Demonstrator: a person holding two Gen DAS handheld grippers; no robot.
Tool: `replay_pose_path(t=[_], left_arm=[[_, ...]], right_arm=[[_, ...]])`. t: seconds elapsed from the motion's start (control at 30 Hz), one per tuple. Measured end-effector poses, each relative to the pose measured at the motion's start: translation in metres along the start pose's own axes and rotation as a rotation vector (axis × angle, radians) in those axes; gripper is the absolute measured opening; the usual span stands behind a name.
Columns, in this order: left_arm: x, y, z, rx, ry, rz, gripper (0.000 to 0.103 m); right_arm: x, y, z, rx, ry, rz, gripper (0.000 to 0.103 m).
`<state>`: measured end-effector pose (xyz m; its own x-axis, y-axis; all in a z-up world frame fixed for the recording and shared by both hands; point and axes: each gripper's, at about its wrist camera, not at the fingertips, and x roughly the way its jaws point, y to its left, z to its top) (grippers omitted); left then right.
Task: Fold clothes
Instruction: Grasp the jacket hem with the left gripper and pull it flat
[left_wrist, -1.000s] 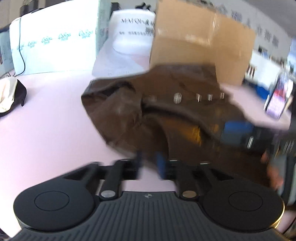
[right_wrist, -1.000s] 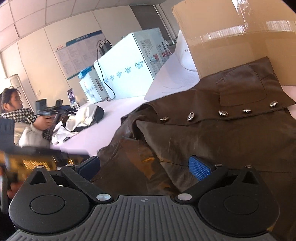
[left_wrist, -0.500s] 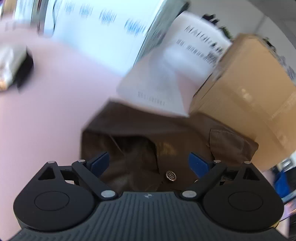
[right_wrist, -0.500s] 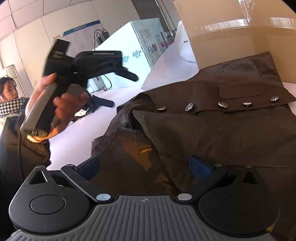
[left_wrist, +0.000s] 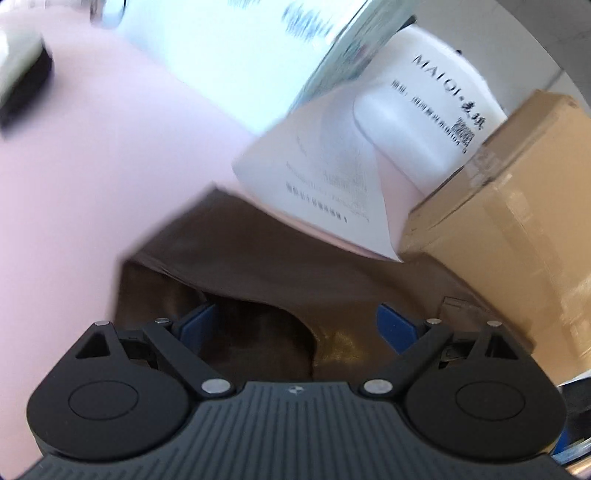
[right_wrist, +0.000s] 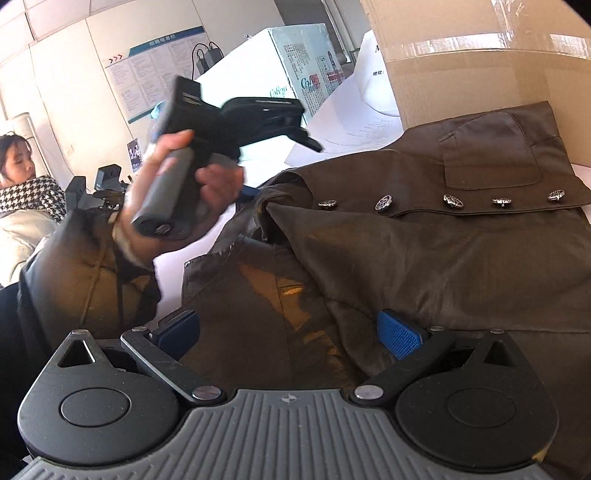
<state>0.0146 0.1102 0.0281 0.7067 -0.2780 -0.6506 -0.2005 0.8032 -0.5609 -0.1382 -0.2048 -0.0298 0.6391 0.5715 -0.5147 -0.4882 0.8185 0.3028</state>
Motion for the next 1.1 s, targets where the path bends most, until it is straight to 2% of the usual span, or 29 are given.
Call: replay_pose_path(t=[0.03, 0.1, 0.13, 0.17, 0.2, 0.23, 0.3, 0.4, 0.5, 0.6, 0.77, 0.8, 0.83, 0.87, 0.9, 0.93, 1.1], left_arm=[[0.002, -0.001, 0.001, 0.008, -0.035, 0.0, 0.086], [0.008, -0.004, 0.004, 0.047, -0.137, 0.052, 0.08], [0.011, -0.005, 0.005, 0.072, -0.175, 0.084, 0.067], [0.013, -0.006, 0.006, 0.097, -0.195, 0.113, 0.032], [0.017, -0.008, 0.007, 0.129, -0.205, 0.147, 0.014], [0.023, -0.011, 0.009, 0.173, -0.212, 0.186, 0.005], [0.032, -0.019, 0.013, 0.265, -0.227, 0.253, 0.004], [0.036, -0.039, 0.026, 0.388, -0.296, 0.293, 0.004], [0.04, -0.046, 0.041, 0.438, -0.331, 0.304, 0.004], [0.056, -0.049, 0.053, 0.463, -0.316, 0.337, 0.004], [0.082, -0.044, 0.042, 0.551, -0.298, 0.422, 0.008], [0.083, -0.043, 0.039, 0.567, -0.29, 0.425, 0.011], [0.08, -0.042, 0.036, 0.585, -0.279, 0.417, 0.022], [0.077, -0.042, 0.035, 0.599, -0.259, 0.395, 0.047], [0.074, -0.042, 0.036, 0.605, -0.232, 0.362, 0.065], [0.07, -0.043, 0.037, 0.605, -0.201, 0.321, 0.093], [0.027, -0.04, 0.032, 0.593, -0.134, 0.17, 0.091]], right_arm=[[0.0, 0.0, 0.0, -0.002, 0.0, -0.001, 0.103], [0.0, 0.002, 0.0, -0.006, 0.002, -0.004, 0.103], [0.0, 0.002, 0.0, -0.009, 0.003, -0.007, 0.103], [0.0, 0.003, 0.0, -0.011, 0.004, -0.009, 0.103], [0.0, 0.004, 0.0, -0.014, 0.005, -0.012, 0.103], [0.001, 0.005, 0.0, -0.017, 0.006, -0.014, 0.103], [0.002, 0.006, -0.001, -0.024, 0.009, -0.018, 0.103], [0.002, 0.007, -0.002, -0.033, 0.012, -0.018, 0.103], [0.002, 0.007, -0.003, -0.037, 0.014, -0.013, 0.103], [0.001, 0.007, -0.004, -0.04, 0.016, -0.008, 0.103], [-0.002, 0.007, -0.005, -0.042, 0.017, -0.006, 0.103], [-0.003, 0.007, -0.006, -0.042, 0.017, -0.006, 0.103], [-0.003, 0.007, -0.006, -0.043, 0.017, -0.006, 0.103], [-0.003, 0.006, -0.004, -0.043, 0.018, -0.007, 0.103], [-0.003, 0.006, -0.004, -0.043, 0.018, -0.007, 0.103], [-0.003, 0.006, -0.004, -0.043, 0.018, -0.007, 0.103], [-0.002, 0.002, -0.002, -0.035, 0.015, -0.001, 0.103]])
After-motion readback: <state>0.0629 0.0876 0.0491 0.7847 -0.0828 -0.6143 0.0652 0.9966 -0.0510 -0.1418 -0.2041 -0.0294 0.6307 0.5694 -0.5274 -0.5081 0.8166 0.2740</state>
